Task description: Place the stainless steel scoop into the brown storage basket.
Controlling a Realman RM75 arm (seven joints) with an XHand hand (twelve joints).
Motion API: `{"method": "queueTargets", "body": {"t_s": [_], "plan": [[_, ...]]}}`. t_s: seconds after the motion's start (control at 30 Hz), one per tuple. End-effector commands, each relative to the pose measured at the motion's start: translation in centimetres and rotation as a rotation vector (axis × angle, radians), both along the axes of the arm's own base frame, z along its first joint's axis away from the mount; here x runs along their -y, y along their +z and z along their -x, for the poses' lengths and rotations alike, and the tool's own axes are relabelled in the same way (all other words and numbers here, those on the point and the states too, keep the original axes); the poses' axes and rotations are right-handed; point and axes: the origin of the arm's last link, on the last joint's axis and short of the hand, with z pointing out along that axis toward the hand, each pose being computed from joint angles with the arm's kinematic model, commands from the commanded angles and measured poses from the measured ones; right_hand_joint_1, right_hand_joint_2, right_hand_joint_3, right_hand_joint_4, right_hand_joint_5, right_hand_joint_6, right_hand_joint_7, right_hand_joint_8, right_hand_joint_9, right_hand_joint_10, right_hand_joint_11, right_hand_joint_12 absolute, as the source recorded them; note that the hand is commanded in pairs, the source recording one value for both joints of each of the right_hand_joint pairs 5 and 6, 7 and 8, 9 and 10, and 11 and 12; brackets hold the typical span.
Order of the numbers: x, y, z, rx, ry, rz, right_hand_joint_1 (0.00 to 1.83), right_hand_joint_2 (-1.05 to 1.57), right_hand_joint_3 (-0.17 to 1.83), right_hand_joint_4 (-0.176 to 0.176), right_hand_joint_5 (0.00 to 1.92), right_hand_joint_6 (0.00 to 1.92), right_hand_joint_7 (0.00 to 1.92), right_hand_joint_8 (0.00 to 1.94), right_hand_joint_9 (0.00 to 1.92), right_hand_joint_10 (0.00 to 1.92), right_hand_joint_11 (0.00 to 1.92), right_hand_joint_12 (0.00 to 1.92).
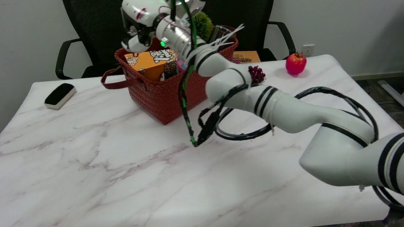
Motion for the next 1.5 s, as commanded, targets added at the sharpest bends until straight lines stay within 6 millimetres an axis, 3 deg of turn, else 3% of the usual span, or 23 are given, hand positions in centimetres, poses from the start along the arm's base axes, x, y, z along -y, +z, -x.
{"method": "queueTargets", "body": {"t_s": [0.03, 0.2, 0.43, 0.6, 0.77, 0.9, 1.0, 1.1, 1.33, 1.47, 1.5], "plan": [[-0.1, -9.2, 3.7, -0.026, -0.113, -0.094, 0.99, 0.89, 0.7, 0.0, 1.91, 1.91, 1.92, 1.92, 1.83, 1.83, 1.92, 1.92], [-0.5, -10.0, 4.3, -0.012, -0.129, -0.106, 0.99, 0.88, 0.7, 0.0, 1.91, 1.91, 1.92, 1.92, 1.83, 1.83, 1.92, 1.92], [-0.2, -9.4, 4.7, 0.004, -0.146, -0.087, 1.0, 0.87, 0.7, 0.0, 1.91, 1.91, 1.92, 1.92, 1.83, 1.83, 1.92, 1.92], [0.3, -8.5, 4.5, 0.027, -0.141, -0.06, 1.0, 0.87, 0.7, 0.0, 1.91, 1.91, 1.92, 1.92, 1.83, 1.83, 1.92, 1.92], [1.0, -6.1, 4.8, 0.077, -0.161, -0.006, 0.97, 0.81, 0.77, 0.0, 1.92, 1.92, 1.92, 1.92, 1.83, 1.83, 1.92, 1.92], [1.2, -5.1, 5.3, 0.102, -0.176, 0.015, 0.95, 0.51, 1.05, 0.0, 1.92, 1.92, 1.92, 1.92, 1.84, 1.84, 1.92, 1.92], [1.1, -4.8, 5.6, 0.106, -0.182, 0.019, 0.92, -0.05, 1.4, 0.0, 1.92, 1.92, 1.92, 1.92, 1.85, 1.85, 1.92, 1.92], [1.0, -4.7, 5.9, 0.106, -0.183, 0.017, 0.83, -0.16, 1.08, 0.0, 1.92, 1.92, 1.92, 1.92, 1.85, 1.85, 1.92, 1.92], [1.0, -4.5, 6.0, 0.107, -0.184, 0.021, 0.64, -0.06, 0.4, 0.0, 1.92, 1.92, 1.92, 1.92, 1.86, 1.86, 1.92, 1.92], [1.0, -4.3, 6.1, 0.106, -0.185, 0.024, 0.47, 0.08, -0.13, 0.0, 1.92, 1.92, 1.92, 1.92, 1.87, 1.87, 1.92, 1.92], [1.0, -4.3, 6.1, 0.106, -0.187, 0.025, 0.45, 0.1, -0.17, 0.0, 1.92, 1.92, 1.92, 1.92, 1.87, 1.87, 1.92, 1.92]]}}
